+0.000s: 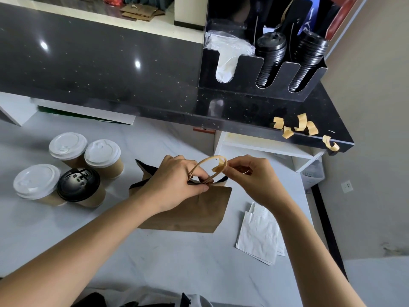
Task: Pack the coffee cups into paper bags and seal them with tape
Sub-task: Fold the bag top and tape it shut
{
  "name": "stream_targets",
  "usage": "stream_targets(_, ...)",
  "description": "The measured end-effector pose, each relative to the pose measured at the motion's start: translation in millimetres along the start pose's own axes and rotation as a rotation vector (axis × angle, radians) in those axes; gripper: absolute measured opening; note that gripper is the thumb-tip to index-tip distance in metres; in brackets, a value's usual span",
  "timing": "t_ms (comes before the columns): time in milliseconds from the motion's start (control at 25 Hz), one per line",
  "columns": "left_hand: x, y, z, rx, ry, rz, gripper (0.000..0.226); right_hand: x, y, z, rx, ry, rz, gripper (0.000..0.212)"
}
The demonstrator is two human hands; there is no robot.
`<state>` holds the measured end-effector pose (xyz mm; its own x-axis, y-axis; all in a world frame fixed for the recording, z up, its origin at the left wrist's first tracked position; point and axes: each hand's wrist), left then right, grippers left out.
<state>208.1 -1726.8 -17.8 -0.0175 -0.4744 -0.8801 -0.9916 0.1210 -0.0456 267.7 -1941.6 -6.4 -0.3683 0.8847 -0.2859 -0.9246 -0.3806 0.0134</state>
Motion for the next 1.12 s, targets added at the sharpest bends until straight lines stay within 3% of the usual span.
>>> stream_targets(160, -4, 4, 0, -0.084, 0.038, 0.005, 0.013, 4, 7, -1, -0.036, 0.085, 0.044, 0.013)
stream_targets(400, -7, 4, -5, -0.089, 0.096, -0.016, 0.018, 3, 10, -3, -0.06, 0.187, 0.069, 0.011)
stream_targets(520, -7, 2, -6, -0.044, 0.022, 0.025, 0.008, 2, 14, -4, -0.083, 0.223, 0.057, 0.015)
stream_targets(680, -9, -2, -7, -0.018, 0.013, 0.078, 0.005, 3, 21, -9, -0.063, 0.137, 0.029, 0.003)
stream_targets(880, -11, -3, -8, -0.022, 0.014, 0.124, 0.01, 7, 30, -22, -0.057, 0.002, -0.01, 0.012)
stream_targets(1120, -9, -2, -8, -0.016, -0.024, 0.128, 0.007, 11, 40, -38, -0.193, -0.019, -0.054, 0.021)
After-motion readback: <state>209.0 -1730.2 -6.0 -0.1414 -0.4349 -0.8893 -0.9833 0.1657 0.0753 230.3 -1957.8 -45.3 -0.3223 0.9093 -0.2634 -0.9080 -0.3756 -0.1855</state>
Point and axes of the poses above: each hand's wrist, its own y-axis away from the middle knuckle, its own x-axis out of the palm, z = x × y, and after that the axes turned 15 degrees about -y, right-handed
